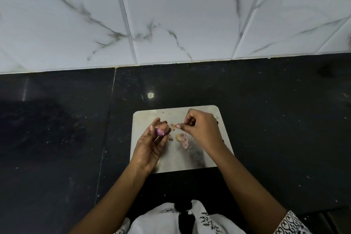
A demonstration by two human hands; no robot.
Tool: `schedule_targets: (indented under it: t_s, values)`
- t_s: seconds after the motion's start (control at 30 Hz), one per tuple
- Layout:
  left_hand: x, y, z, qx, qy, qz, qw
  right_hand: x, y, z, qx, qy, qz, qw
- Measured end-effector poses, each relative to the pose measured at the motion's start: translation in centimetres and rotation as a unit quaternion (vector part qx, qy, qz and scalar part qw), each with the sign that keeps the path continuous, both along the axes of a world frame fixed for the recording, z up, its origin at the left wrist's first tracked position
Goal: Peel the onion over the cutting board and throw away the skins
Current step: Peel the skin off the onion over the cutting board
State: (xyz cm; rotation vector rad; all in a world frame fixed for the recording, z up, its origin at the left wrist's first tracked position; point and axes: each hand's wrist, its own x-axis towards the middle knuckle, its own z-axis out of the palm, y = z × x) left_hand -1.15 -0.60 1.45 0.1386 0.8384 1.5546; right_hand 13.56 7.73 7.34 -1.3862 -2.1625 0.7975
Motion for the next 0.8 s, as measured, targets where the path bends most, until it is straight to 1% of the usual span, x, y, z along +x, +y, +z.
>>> schedule_targets:
  t_s: [0.07,0.1,0.17,0.2,0.27,0.33,0.4,0.53,0.63,0.7,0.8]
  values:
    - [0.1,0.0,0.2,0.005,0.007,0.002,1.0,-0.4,-0.5,0.5,-0.01,0.063,0.064,0.996]
    - [0.1,0.0,0.3,0.009,0.016,0.005,1.0,-0.6,-0.8,0.6,-0.008,0.073,0.108,0.991]
    - [0.3,0.3,0.3,0.019,0.039,0.009,0.999,-1.1,-1.3,0.6,0.026,0.051,0.173,0.983]
    - [0.3,0.4,0.2,0.024,0.049,0.011,0.998,-1.3,-1.5,0.4,0.048,0.033,0.185,0.981]
    - [0.5,0.6,0.3,0.03,0.059,0.013,0.998,-1.7,-1.7,0.2,0.082,0.013,0.174,0.981]
    - [0.5,0.7,0.4,0.029,0.066,0.015,0.997,-1.9,-1.7,0.1,0.102,0.031,0.148,0.983]
    - [0.6,0.6,0.6,0.024,0.068,0.019,0.997,-1.9,-1.5,0.0,0.105,0.053,0.141,0.983]
    - [0.5,0.4,1.0,0.021,0.076,0.008,0.997,-1.8,-1.5,0.2,0.105,0.064,0.137,0.983]
    - [0.4,0.3,0.9,0.025,0.073,0.0,0.997,-1.7,-1.4,0.3,0.062,0.095,0.123,0.986]
    - [0.3,0.2,0.9,0.031,0.073,-0.009,0.997,-1.7,-1.1,0.2,0.017,0.118,0.095,0.988]
    - [0.2,0.0,1.0,0.038,0.073,-0.023,0.996,-1.5,-0.5,0.2,-0.005,0.13,0.04,0.991]
